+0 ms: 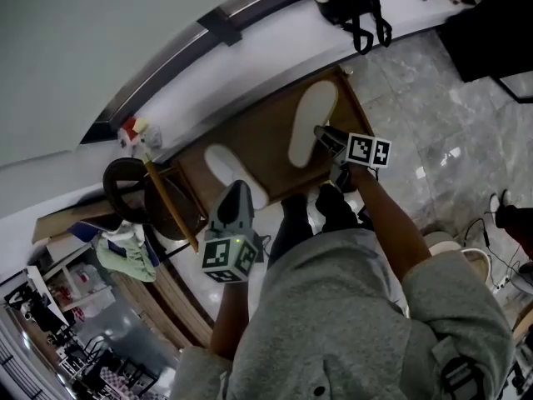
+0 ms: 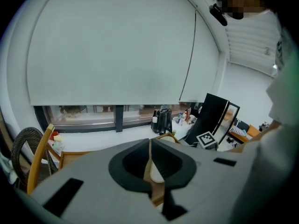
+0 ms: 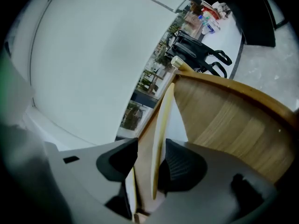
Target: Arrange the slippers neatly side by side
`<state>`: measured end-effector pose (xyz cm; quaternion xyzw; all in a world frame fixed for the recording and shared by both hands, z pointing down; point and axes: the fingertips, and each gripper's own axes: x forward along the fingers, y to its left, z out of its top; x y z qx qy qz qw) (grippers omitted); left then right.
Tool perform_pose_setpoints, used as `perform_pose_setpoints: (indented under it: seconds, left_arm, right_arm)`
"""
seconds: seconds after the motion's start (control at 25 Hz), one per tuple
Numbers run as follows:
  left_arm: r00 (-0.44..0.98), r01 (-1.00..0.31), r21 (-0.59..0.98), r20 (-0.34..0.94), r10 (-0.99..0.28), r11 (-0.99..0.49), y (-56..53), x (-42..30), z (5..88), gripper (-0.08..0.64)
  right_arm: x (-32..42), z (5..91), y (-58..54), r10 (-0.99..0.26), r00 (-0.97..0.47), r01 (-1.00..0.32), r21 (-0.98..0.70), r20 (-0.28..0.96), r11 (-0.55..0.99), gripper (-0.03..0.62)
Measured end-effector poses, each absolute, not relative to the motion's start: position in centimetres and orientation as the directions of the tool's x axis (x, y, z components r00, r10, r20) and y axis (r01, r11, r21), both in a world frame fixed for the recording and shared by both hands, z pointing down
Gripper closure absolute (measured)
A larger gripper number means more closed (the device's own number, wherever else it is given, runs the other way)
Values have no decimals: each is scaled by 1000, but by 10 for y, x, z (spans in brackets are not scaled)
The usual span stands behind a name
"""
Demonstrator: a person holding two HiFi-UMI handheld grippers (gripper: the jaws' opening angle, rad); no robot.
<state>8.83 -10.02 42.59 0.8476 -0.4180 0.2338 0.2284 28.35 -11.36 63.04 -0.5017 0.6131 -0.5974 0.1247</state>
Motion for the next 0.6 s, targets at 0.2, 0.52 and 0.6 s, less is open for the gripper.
perform_pose_setpoints:
  seconds: [0.2, 0.52, 0.6]
  left_arm:
    - [524, -829, 185, 588, -616, -528, -103, 80, 424, 534]
    - [484, -858, 177, 590, -646, -482, -100, 61, 420, 534]
    - [478, -864, 182, 592, -649, -470, -97, 51, 422, 534]
  right_arm:
    - [289, 649, -106, -747, -424, -482, -826, 512, -293, 419]
    - [262, 651, -118, -708, -463, -517, -811, 534, -274, 531]
    - [258, 644, -118, -697, -467, -561, -791, 545, -242, 536]
